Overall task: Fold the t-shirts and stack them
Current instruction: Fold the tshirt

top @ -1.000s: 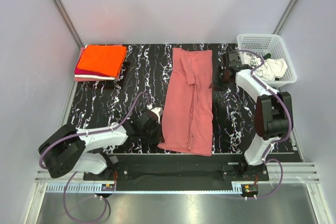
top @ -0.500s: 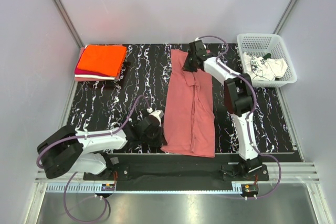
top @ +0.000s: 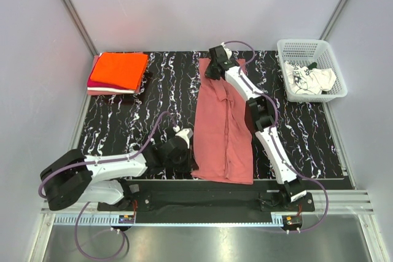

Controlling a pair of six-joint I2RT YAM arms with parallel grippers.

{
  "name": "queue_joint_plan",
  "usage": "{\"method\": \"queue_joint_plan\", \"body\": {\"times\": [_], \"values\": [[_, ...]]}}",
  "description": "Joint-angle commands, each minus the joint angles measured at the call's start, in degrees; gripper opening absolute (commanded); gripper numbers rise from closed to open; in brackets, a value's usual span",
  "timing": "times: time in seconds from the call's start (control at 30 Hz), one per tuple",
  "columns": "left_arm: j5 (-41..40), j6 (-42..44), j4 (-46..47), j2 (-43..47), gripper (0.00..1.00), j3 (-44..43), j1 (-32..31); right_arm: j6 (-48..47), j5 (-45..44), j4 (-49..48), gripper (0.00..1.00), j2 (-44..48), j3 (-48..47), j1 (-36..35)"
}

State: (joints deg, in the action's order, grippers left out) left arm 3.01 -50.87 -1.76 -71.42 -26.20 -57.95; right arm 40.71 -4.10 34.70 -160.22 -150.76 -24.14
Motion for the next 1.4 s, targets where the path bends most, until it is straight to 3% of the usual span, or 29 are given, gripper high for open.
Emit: {"method": "queue_joint_plan", "body": {"times": [0.0, 0.53, 0.63, 0.73, 0.8, 0.87, 1.0, 1.2, 1.37], "values": [[-1.5, -0.4, 3.2, 2.3, 0.0, -1.0, -0.7, 2.7, -3.4, 5.6, 0.14, -1.6, -4.3, -0.5], [0.2, -1.5, 5.4, -6.5, 0.01, -1.7, -2.3, 11.3, 0.9, -5.0, 0.09, -8.6, -7.9, 1.2], [0.0, -2.4, 4.8, -7.1, 0.09, -1.8, -2.6, 10.9, 1.3, -5.8, 0.09, -7.9, -7.9, 1.7], [-0.5, -2.8, 4.2, -7.0, 0.1, -1.8, -2.6, 9.5, 2.3, -7.1, 0.1, -6.5, -7.9, 1.9], [-1.5, -2.7, 2.8, -6.5, 0.2, -3.0, -2.6, 8.4, 5.7, -8.9, 0.11, -5.5, -7.7, 1.8], [-2.8, -2.5, -0.3, -4.8, 0.34, -3.9, -2.6, 7.2, 8.6, -9.2, 0.17, -3.4, -7.4, 1.8], [-5.5, -2.2, -5.0, -0.2, 0.44, -5.3, -2.7, 3.1, 8.5, -9.5, 0.29, 5.0, -1.6, 1.7], [-10.1, 1.0, -13.6, 5.8, 0.49, -7.7, -2.7, -4.0, 10.2, -9.6, 0.38, 20.5, 5.6, 2.3], [-9.2, 4.0, -15.1, 6.6, 0.51, -11.1, -2.6, -8.3, 10.4, -6.8, 0.43, 35.9, 24.7, 3.6]]}}
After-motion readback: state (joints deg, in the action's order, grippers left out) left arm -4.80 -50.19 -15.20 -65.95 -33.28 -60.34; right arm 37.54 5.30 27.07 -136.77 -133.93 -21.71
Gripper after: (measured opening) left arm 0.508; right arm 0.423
